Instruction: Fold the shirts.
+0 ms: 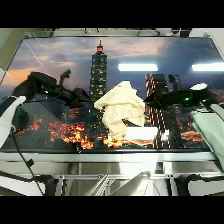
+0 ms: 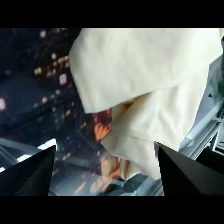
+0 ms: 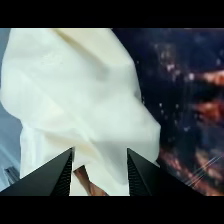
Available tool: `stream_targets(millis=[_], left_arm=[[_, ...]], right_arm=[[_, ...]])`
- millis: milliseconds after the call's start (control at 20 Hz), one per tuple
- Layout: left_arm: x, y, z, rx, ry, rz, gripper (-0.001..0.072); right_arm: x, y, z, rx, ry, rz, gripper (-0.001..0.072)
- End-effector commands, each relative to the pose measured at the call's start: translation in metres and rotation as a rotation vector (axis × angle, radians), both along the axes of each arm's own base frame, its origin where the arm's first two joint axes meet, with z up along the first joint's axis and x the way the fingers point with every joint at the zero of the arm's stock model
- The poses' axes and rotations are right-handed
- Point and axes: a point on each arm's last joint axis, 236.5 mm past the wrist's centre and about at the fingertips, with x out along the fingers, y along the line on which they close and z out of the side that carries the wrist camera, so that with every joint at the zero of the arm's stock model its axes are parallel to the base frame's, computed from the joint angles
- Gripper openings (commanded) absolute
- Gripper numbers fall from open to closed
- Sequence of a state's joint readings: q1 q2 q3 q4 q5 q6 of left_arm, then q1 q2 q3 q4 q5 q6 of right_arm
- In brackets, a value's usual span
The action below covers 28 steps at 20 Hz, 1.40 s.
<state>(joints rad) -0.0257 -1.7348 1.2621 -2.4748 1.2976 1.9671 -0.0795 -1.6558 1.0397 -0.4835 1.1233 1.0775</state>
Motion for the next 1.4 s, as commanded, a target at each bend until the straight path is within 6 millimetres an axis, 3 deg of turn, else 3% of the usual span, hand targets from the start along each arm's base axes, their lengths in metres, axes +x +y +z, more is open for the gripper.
stream_targets(millis=[0, 150, 200, 250, 300, 350, 450, 600, 700, 750, 850, 900, 950, 1000, 1050, 1150, 1250, 1350], left_arm=[[0.007, -0.031, -0.026, -0.045, 0.033, -0.018, 0.0703], [0.016, -0.062, -0.031, -0.046, 0.001, -0.085, 0.0696], [0.020, -0.071, -0.032, -0.045, -0.013, -0.099, 0.0605], [0.024, -0.078, -0.032, -0.046, -0.027, -0.112, 0.0460], [0.027, -0.084, -0.031, -0.049, -0.038, -0.125, 0.0230], [0.031, -0.087, -0.026, -0.055, -0.051, -0.136, 0.0006], [0.039, -0.087, -0.012, -0.067, -0.085, -0.148, 0.0011], [0.052, -0.076, 0.006, -0.082, -0.105, -0.136, 0.0011], [0.055, -0.064, 0.030, -0.104, -0.119, -0.155, 0.0011], [0.058, -0.060, 0.051, -0.112, -0.159, -0.165, 0.0011], [0.079, -0.045, 0.121, -0.115, -0.335, -0.147, 0.0011], [0.088, -0.035, 0.169, -0.111, -0.459, -0.130, 0.0012], [0.092, -0.026, 0.219, -0.107, -0.570, -0.111, 0.0012], [0.087, -0.017, 0.271, -0.103, -0.680, -0.096, 0.0013], [0.072, -0.009, 0.323, -0.097, -0.786, -0.091, 0.0013], [0.020, -0.001, 0.397, -0.077, -0.954, -0.102, 0.0014], [-0.039, 0.001, 0.439, -0.070, -1.057, -0.078, 0.0014], [-0.093, 0.002, 0.471, -0.069, -1.163, -0.041, 0.0014]], right_arm=[[0.004, 0.020, -0.025, 0.020, 0.021, 0.023, 0.0374], [0.006, 0.034, -0.027, 0.014, 0.008, 0.054, 0.0370], [0.008, 0.037, -0.026, 0.011, 0.000, 0.056, 0.0363], [0.010, 0.038, -0.024, 0.014, -0.008, 0.058, 0.0360], [0.011, 0.039, -0.021, 0.018, -0.016, 0.063, 0.0271], [0.012, 0.040, -0.016, 0.023, -0.043, 0.087, 0.0107], [0.016, 0.037, -0.007, 0.021, -0.090, 0.107, 0.0021], [0.028, 0.022, -0.001, 0.002, -0.123, 0.061, 0.0022], [0.038, 0.010, 0.017, 0.025, -0.164, 0.041, 0.0021], [0.046, 0.006, 0.044, 0.073, -0.234, 0.035, 0.0021], [0.075, -0.012, 0.126, 0.168, -0.432, -0.045, 0.0021], [0.087, -0.026, 0.184, 0.225, -0.561, -0.089, 0.0021], [0.087, -0.035, 0.245, 0.294, -0.687, -0.099, 0.0021], [0.070, -0.038, 0.311, 0.372, -0.826, -0.062, 0.0021], [0.043, -0.035, 0.365, 0.422, -0.940, 0.002, 0.0021], [-0.030, -0.018, 0.441, 0.415, -1.126, 0.153, 0.0021], [-0.099, 0.002, 0.485, 0.341, -1.265, 0.232, 0.0022], [-0.142, 0.014, 0.506, 0.187, -1.352, 0.217, 0.0022]])
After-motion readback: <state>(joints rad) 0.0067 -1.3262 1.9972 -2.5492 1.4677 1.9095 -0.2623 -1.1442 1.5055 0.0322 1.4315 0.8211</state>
